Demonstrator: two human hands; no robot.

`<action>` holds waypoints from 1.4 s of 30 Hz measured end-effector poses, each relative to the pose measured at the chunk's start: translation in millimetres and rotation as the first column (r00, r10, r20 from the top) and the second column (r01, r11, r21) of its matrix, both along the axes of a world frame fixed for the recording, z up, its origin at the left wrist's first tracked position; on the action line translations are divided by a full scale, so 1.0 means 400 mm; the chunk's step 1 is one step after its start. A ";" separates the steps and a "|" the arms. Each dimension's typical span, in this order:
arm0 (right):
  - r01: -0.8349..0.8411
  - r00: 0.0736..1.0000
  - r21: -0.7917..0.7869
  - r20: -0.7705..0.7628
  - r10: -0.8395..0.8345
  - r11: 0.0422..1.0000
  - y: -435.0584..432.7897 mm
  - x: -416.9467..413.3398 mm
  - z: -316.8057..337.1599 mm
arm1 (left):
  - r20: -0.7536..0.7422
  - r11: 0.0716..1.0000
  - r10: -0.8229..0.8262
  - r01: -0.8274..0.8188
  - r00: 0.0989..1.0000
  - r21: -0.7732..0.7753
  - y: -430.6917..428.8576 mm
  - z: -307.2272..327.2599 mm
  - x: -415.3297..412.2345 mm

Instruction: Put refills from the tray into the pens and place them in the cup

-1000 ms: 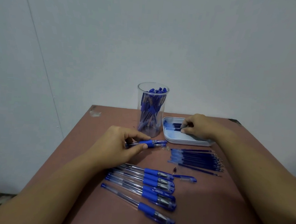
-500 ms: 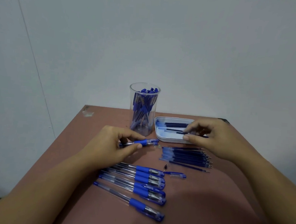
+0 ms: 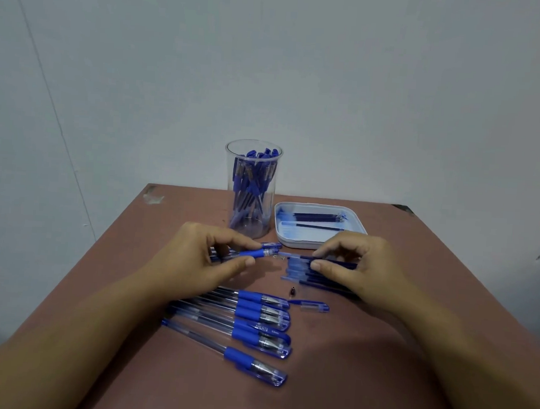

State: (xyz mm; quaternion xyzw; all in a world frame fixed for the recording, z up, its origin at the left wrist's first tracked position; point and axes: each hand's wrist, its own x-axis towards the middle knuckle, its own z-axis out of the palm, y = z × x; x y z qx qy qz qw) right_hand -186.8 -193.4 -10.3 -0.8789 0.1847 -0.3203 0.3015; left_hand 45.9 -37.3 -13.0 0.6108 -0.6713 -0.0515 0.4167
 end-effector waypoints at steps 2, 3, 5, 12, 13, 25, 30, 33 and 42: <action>-0.007 1.000 -0.006 -0.007 0.006 1.000 0.002 0.004 -0.002 | -0.001 1.000 -0.012 0.012 1.000 -0.002 -0.001 -0.002 -0.004; -0.008 1.000 -0.009 -0.009 0.008 1.000 0.004 0.006 -0.002 | 0.001 1.000 -0.016 0.016 1.000 -0.005 -0.001 -0.002 -0.005; -0.011 1.000 -0.014 -0.002 0.011 1.000 0.006 0.009 -0.003 | -0.004 1.000 -0.016 0.016 1.000 -0.007 -0.001 -0.003 -0.006; -0.017 1.000 -0.012 -0.002 0.017 1.000 0.009 0.010 -0.002 | -0.041 1.000 -0.019 0.020 0.999 0.016 -0.001 -0.006 0.003; -0.018 1.000 -0.013 -0.007 0.018 1.000 0.010 0.009 -0.001 | -0.041 1.000 -0.019 0.020 0.999 0.019 -0.001 -0.006 0.005; -0.039 0.998 -0.057 -0.049 0.037 0.998 0.018 0.009 0.005 | 0.111 0.999 -0.033 0.029 0.993 0.038 0.003 0.002 0.014; -0.048 0.998 -0.060 -0.047 0.045 0.997 0.018 0.007 0.007 | 0.102 0.998 -0.057 0.053 0.993 0.043 0.006 0.005 0.012; -0.049 0.998 -0.037 -0.031 0.048 0.998 0.019 0.005 0.007 | -0.007 0.995 -0.068 0.068 0.998 0.071 0.006 0.004 0.009; -0.061 0.997 0.012 -0.038 0.061 0.998 0.022 0.002 0.007 | -0.123 0.992 -0.046 0.060 0.991 0.115 0.001 -0.002 0.003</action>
